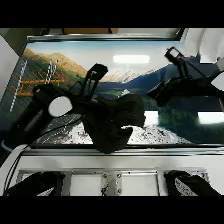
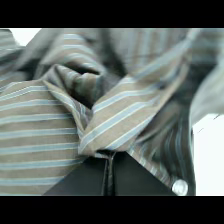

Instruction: Fold the clothes and pants, and hang the long-sleeved shirts on hangers.

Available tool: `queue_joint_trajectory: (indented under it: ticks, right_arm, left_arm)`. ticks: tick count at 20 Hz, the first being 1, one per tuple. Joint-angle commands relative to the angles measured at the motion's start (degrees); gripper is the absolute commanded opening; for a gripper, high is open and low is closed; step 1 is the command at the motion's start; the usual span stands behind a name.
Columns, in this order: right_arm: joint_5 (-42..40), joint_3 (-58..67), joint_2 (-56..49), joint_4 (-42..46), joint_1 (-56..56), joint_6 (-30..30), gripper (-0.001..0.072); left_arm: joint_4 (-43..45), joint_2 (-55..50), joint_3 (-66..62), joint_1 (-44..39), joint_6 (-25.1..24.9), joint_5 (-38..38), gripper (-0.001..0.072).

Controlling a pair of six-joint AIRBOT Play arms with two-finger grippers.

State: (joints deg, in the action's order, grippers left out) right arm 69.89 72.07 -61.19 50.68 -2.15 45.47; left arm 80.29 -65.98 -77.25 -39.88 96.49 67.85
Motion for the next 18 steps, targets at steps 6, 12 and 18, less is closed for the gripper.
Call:
queue_joint_trajectory:
  ticks: [6, 12, 18]
  right_arm:
    - [-14.91, 0.07, 3.13, 11.26, 14.95, 21.00, 0.0023]
    - [-8.70, -0.20, 0.02, 10.80, 15.56, 21.00, 0.0720]
    - [-8.79, -4.37, -9.81, 5.25, 14.43, 21.00, 0.0719]
  left_arm:
    - [-0.94, -22.16, -19.17, 3.48, 0.61, -11.85, 0.0420]
    - [-5.33, -24.15, -18.73, 17.68, 4.55, -2.01, 0.0707]
    - [-23.89, -27.54, -2.34, 24.98, 3.69, -7.91, 0.0707]
